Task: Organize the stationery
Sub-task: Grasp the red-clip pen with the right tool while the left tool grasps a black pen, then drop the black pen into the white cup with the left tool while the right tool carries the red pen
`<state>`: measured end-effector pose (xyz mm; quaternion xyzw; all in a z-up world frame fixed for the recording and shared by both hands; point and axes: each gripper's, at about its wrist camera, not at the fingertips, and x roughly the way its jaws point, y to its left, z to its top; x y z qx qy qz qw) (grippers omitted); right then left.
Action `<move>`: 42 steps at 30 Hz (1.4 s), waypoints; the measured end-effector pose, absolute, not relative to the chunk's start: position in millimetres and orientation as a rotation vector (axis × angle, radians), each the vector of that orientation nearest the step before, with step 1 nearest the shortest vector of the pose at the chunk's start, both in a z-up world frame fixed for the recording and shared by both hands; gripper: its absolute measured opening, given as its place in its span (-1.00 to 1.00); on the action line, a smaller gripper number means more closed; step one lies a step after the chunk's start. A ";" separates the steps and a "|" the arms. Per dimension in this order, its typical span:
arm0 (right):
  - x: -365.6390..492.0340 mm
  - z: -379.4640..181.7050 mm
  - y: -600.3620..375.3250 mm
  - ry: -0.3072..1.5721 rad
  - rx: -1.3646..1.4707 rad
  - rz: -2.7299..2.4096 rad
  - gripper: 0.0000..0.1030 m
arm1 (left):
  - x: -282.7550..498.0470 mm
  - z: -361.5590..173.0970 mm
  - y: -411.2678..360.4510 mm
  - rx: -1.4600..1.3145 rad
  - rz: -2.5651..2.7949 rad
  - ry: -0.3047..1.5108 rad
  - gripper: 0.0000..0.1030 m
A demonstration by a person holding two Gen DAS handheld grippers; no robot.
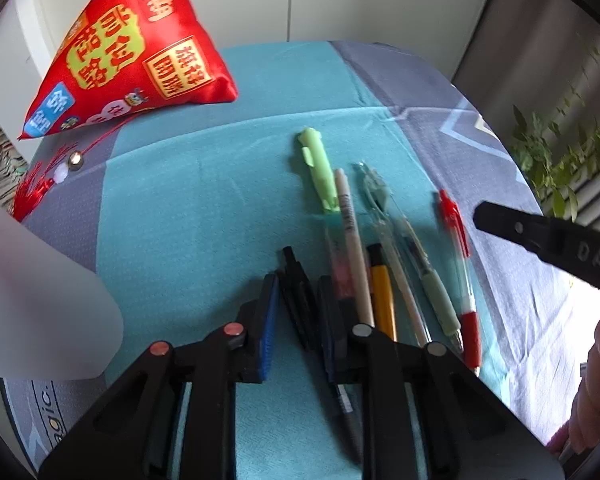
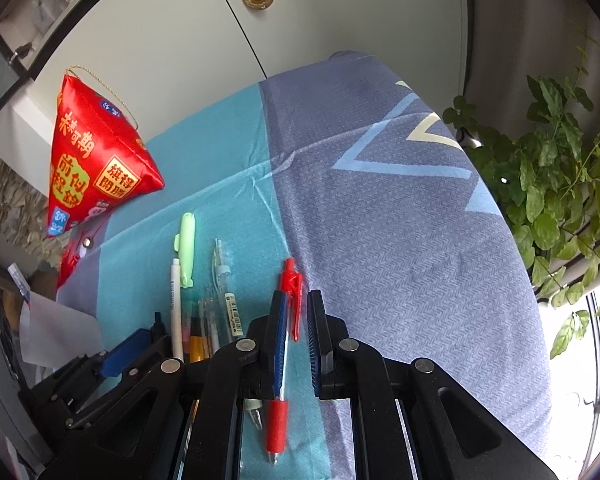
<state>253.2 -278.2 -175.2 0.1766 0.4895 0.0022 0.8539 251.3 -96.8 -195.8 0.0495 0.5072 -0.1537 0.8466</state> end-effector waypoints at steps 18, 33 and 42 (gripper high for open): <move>273.9 -184.5 -269.4 1.106 0.343 -0.020 -0.60 | 208.1 -126.1 -50.4 0.002 -0.402 0.909 -0.74; 281.4 -183.7 -246.9 1.105 0.215 -0.034 -0.71 | 189.1 -99.4 -30.6 -0.017 -0.420 0.821 -0.74; 234.0 -124.3 -234.0 0.939 0.170 0.007 -0.71 | 181.4 -85.8 -16.5 -0.047 -0.421 0.780 -0.74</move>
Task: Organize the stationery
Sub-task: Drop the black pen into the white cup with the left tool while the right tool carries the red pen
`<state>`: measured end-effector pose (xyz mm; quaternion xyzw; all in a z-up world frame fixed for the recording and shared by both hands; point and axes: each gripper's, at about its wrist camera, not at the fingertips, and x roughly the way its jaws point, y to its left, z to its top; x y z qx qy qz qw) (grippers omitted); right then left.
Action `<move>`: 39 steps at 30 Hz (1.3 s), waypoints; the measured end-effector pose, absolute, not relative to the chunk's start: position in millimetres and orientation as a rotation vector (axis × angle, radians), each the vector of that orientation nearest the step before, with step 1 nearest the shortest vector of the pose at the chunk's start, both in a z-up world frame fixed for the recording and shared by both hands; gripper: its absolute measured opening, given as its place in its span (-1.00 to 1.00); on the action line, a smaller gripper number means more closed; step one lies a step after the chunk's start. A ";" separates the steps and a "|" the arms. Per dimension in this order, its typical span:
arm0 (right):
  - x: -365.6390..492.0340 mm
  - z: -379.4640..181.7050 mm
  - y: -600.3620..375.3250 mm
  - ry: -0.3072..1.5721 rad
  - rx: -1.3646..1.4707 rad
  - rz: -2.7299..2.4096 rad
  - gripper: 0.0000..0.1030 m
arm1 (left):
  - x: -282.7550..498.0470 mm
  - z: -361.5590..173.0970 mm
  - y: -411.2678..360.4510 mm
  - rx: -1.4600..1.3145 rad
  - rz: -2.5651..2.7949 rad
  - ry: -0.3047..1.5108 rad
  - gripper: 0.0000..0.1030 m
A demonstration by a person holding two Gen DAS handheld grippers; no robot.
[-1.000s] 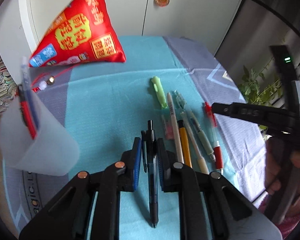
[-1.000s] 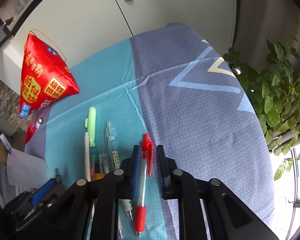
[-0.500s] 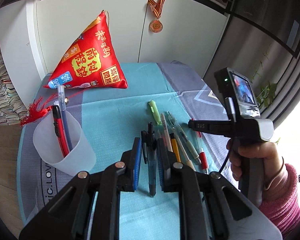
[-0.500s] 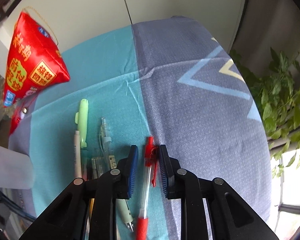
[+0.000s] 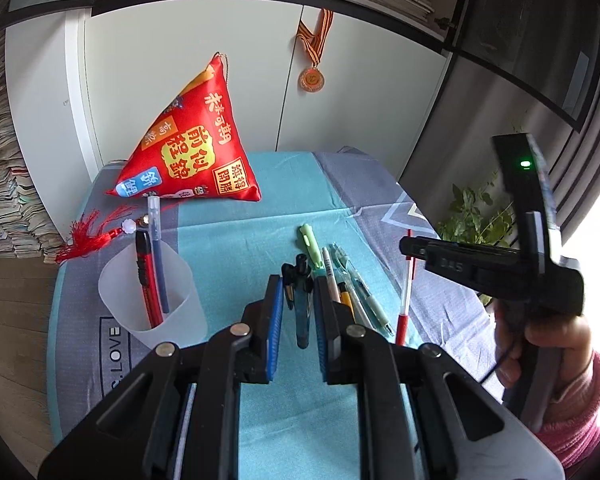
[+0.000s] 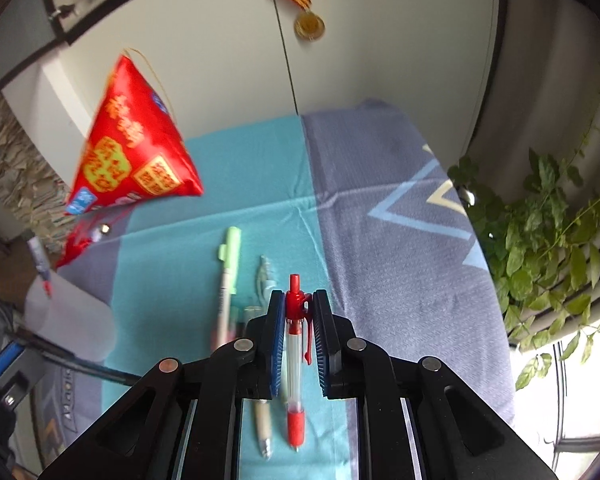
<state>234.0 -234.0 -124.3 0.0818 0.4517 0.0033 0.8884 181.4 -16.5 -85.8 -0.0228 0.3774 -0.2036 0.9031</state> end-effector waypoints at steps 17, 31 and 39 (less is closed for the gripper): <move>170.9 -35.1 -162.8 0.680 0.053 0.163 -0.72 | 166.3 -22.9 51.3 -0.119 -0.289 0.591 -0.74; 155.9 -23.9 -138.8 0.649 0.015 0.194 -0.72 | 205.9 -49.1 89.7 -0.152 -0.146 0.646 -0.74; 157.2 -21.8 -127.7 0.648 0.012 0.209 -0.72 | 214.2 -75.2 87.8 -0.132 -0.148 0.713 -0.74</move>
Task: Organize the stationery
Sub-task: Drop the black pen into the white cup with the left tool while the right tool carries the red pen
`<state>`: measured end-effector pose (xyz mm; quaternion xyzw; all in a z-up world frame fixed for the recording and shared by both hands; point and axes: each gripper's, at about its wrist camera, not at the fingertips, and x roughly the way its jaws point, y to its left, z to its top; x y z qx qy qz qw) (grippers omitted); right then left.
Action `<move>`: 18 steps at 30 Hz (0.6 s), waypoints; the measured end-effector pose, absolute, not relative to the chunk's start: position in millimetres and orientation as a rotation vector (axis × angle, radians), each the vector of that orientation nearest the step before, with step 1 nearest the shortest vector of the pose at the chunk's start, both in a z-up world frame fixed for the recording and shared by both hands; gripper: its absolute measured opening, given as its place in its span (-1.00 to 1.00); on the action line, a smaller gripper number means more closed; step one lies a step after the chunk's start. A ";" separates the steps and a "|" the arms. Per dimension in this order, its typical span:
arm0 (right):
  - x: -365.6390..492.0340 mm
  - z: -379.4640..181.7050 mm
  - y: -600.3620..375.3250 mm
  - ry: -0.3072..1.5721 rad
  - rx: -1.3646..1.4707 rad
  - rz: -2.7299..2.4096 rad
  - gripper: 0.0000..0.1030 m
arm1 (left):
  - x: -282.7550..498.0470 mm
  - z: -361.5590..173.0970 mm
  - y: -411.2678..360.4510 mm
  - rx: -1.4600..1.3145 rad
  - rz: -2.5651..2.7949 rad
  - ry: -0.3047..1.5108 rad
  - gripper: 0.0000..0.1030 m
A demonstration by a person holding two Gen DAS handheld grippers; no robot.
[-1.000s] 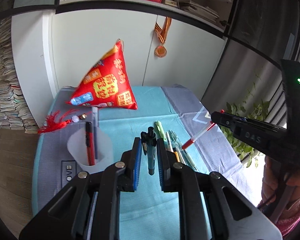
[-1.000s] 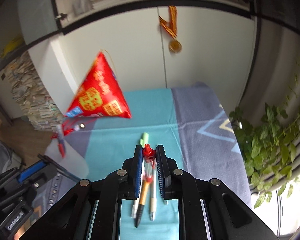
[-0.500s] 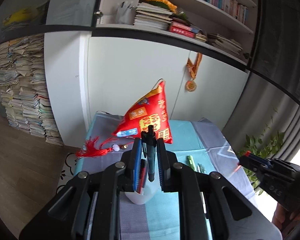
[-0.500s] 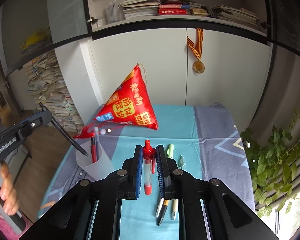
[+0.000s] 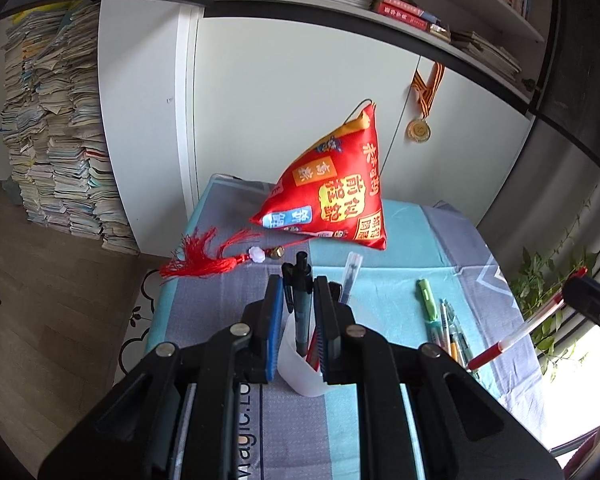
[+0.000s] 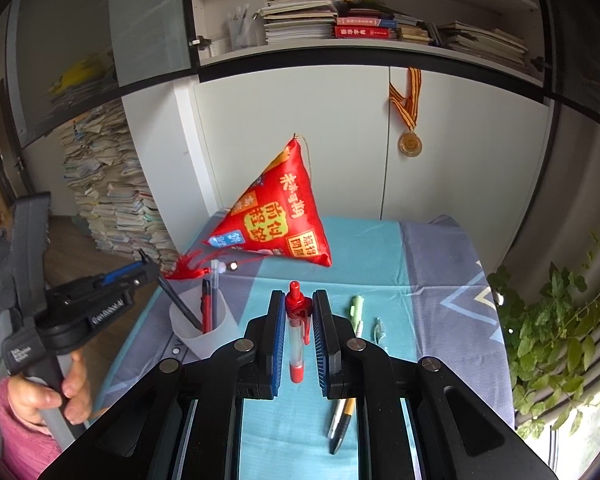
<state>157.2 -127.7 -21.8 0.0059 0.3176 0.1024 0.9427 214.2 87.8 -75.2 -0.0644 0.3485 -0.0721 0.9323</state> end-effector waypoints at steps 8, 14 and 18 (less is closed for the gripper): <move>162.1 -18.5 -112.8 0.645 0.007 0.241 -0.72 | 218.7 -85.4 87.4 -0.130 -0.156 0.750 -0.73; 168.1 -13.3 -102.7 0.636 0.009 0.270 -0.72 | 218.9 -86.8 91.9 -0.141 -0.160 0.762 -0.74; 171.7 -8.7 -93.3 0.625 0.006 0.295 -0.72 | 216.8 -85.6 94.9 -0.159 -0.165 0.766 -0.59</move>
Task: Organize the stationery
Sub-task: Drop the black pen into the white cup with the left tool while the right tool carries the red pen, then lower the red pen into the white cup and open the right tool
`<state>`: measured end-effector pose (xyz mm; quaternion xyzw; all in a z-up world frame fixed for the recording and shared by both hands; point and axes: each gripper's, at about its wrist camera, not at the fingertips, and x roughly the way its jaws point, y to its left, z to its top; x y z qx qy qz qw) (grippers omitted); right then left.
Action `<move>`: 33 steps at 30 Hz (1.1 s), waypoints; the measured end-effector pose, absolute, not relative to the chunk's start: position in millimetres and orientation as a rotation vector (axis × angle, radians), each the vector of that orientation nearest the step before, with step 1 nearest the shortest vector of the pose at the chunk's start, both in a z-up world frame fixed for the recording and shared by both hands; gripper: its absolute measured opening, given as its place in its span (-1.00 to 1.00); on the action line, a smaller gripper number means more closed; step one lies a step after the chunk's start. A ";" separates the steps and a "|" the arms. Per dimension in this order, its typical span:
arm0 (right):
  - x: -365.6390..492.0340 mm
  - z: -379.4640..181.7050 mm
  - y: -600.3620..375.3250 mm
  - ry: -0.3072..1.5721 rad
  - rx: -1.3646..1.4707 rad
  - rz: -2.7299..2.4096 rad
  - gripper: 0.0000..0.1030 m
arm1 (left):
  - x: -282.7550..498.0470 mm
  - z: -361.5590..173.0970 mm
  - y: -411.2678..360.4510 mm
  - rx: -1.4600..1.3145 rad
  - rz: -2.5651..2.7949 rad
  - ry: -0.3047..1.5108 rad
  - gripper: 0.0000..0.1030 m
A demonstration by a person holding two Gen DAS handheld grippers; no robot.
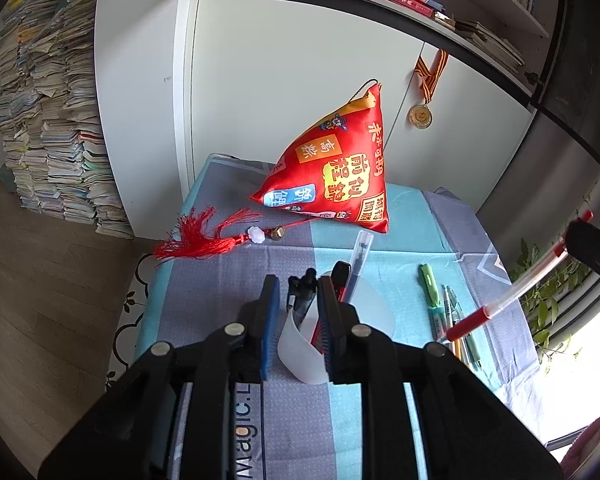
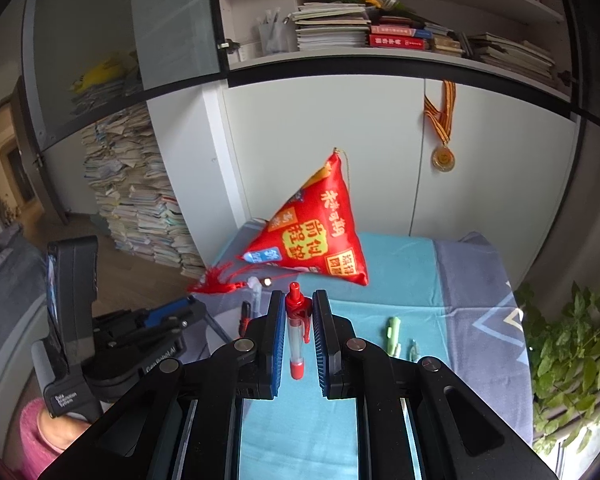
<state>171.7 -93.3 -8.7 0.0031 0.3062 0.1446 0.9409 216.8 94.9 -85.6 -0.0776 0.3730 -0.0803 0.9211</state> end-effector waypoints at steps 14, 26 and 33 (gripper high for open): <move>197.5 -12.7 -56.1 0.621 0.009 0.386 -0.72 | 186.8 -72.5 121.2 -0.183 -0.100 0.695 -0.17; 230.5 -55.7 -40.5 0.752 -0.013 0.358 -0.71 | 186.9 -83.8 130.6 -0.203 -0.090 0.725 -0.17; 239.4 -71.4 -39.2 0.799 -0.015 0.350 -0.71 | 187.9 -87.3 129.1 -0.197 -0.102 0.736 -0.17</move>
